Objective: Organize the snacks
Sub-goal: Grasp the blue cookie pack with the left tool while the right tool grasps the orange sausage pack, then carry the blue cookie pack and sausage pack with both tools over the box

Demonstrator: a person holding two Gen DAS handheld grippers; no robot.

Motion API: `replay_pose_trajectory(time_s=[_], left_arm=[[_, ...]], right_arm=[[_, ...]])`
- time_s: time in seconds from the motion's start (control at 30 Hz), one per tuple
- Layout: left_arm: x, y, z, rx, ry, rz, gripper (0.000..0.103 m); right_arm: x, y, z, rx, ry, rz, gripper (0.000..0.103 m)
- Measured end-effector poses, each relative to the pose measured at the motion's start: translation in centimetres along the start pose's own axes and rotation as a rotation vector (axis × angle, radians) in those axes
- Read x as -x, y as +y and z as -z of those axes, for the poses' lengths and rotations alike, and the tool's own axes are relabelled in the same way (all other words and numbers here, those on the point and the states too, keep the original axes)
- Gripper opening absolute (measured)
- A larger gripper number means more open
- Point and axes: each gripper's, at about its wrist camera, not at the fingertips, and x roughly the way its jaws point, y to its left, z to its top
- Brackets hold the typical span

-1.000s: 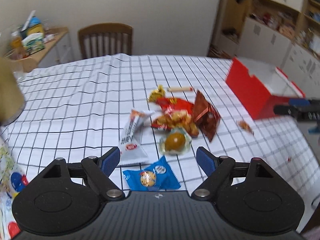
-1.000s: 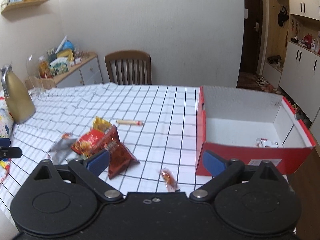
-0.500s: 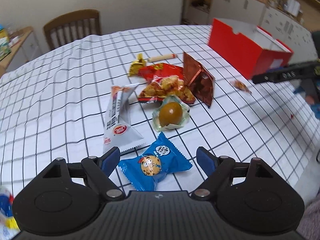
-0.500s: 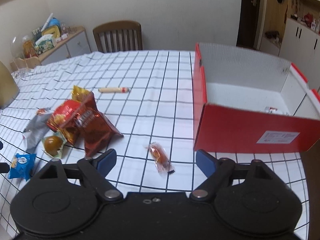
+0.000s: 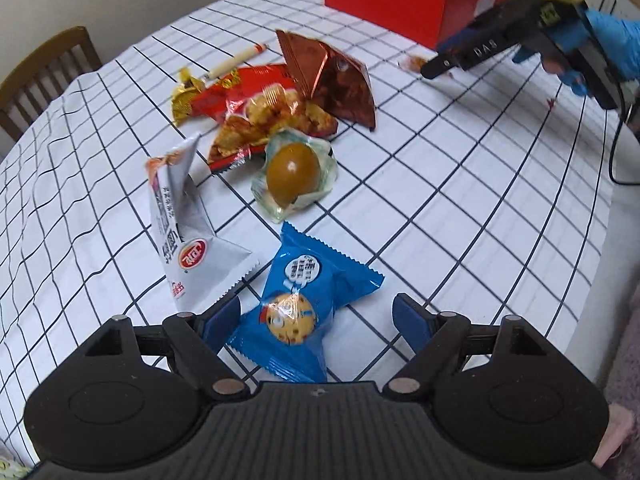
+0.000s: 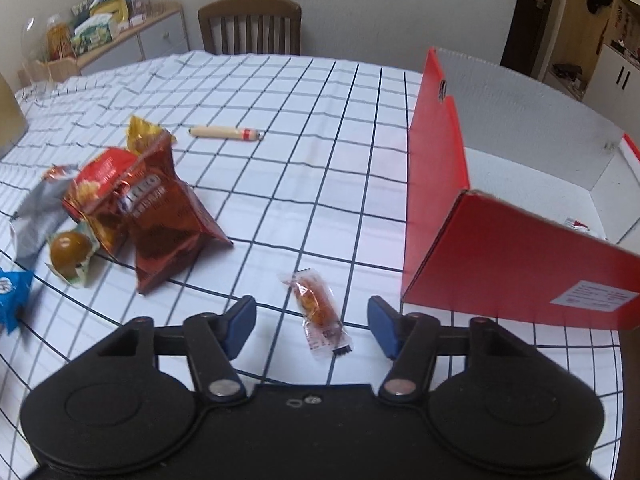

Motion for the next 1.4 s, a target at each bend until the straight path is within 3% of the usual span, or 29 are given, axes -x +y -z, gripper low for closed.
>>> replay_pose_trajectory(time_s=[0.2,0.27,0.43,0.5,0.57,0.7,1.13,1.4], left_arm=[[-0.5,0.3,-0.4,-0.001,0.011,0.005,0.081],[-0.7,0.4,-0.5,0.004,0.019,-0.002,0.066],[-0.8,0.6,-0.7,0.034,0.033,-0.002,0.057],[-0.9,0.6,-0.7,0.043,0.046,-0.011,0.042],[-1.1,0.4,-0.8,0.054,0.056,-0.032,0.039],[-1.0,0.5,-1.0,0.116,0.061,-0.041,0.033],[-0.7,-1.2,-1.5,0.226,0.063,-0.141,0.032],[1.7,-2.2,-2.7,0.321,-0.007,-0.155,0.032]], right_arm=[[-1.8,-0.4,-0.1,0.008,0.041,0.003,0.046],[-2.0,-0.3,-0.1,0.018,0.037,0.002,0.045],[-2.0,0.1,0.0,0.036,0.02,-0.007,0.033],[-1.9,0.3,0.0,0.044,0.016,-0.015,0.028],[-1.8,0.6,0.1,0.058,0.013,-0.012,0.022],[-1.6,0.9,0.2,0.068,0.011,-0.014,0.02],[1.1,1.3,1.0,0.033,-0.039,-0.019,0.019],[4.3,1.4,1.6,0.011,-0.087,-0.041,0.019]])
